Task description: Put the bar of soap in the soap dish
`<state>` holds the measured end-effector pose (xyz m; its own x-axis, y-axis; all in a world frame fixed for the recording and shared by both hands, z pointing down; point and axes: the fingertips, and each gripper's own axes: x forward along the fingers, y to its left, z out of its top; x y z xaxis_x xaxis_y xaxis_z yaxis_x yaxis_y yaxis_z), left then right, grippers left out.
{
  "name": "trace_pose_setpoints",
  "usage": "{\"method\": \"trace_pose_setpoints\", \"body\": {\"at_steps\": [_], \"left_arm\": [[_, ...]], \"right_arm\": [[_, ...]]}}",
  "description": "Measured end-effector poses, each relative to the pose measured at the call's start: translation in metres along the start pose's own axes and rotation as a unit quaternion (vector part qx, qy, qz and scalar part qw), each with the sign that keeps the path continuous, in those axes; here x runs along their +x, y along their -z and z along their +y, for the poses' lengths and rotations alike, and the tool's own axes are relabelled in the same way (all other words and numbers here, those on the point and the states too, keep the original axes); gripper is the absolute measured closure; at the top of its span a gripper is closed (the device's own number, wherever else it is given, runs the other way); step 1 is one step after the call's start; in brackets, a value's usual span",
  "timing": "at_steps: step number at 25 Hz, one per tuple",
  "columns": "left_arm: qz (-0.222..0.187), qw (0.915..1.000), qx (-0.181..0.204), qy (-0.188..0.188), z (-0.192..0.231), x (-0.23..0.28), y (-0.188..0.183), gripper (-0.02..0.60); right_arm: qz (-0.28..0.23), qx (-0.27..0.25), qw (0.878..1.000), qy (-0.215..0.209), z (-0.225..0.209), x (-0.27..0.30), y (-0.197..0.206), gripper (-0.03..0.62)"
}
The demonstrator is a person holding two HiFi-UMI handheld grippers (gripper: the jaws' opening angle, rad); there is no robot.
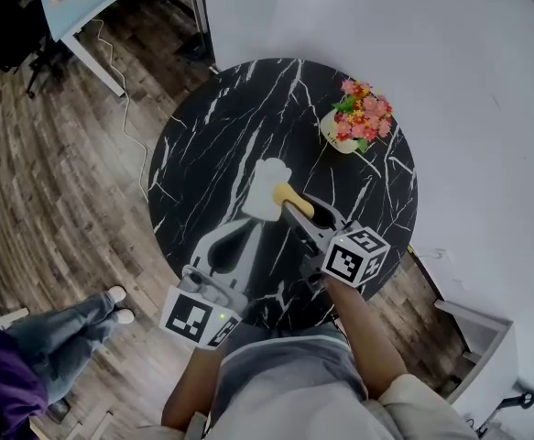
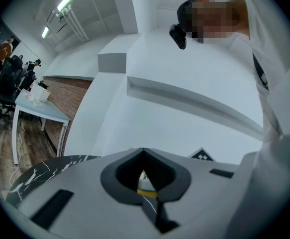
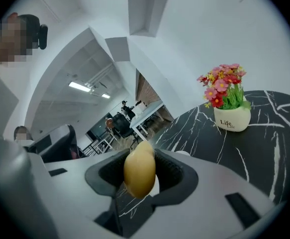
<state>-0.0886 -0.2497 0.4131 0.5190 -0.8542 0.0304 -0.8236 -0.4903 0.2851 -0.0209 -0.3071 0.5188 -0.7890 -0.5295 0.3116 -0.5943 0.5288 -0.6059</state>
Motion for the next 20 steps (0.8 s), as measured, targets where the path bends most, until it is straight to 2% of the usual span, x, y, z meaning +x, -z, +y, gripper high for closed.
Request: {"method": "trace_pose_setpoints", "body": {"at_steps": [13,20], "left_arm": [[0.004,1.0000,-0.006,0.002,0.010,0.000,0.005,0.580],[0.007,0.9999,-0.010,0.000,0.017,-0.002,0.008,0.580]], "right_arm": [[0.057,-0.058,0.996,0.040,-0.023,0.032,0.027,0.434],[0.092,-0.112,0.987,0.065,-0.034,0.043,0.036,0.434]]}}
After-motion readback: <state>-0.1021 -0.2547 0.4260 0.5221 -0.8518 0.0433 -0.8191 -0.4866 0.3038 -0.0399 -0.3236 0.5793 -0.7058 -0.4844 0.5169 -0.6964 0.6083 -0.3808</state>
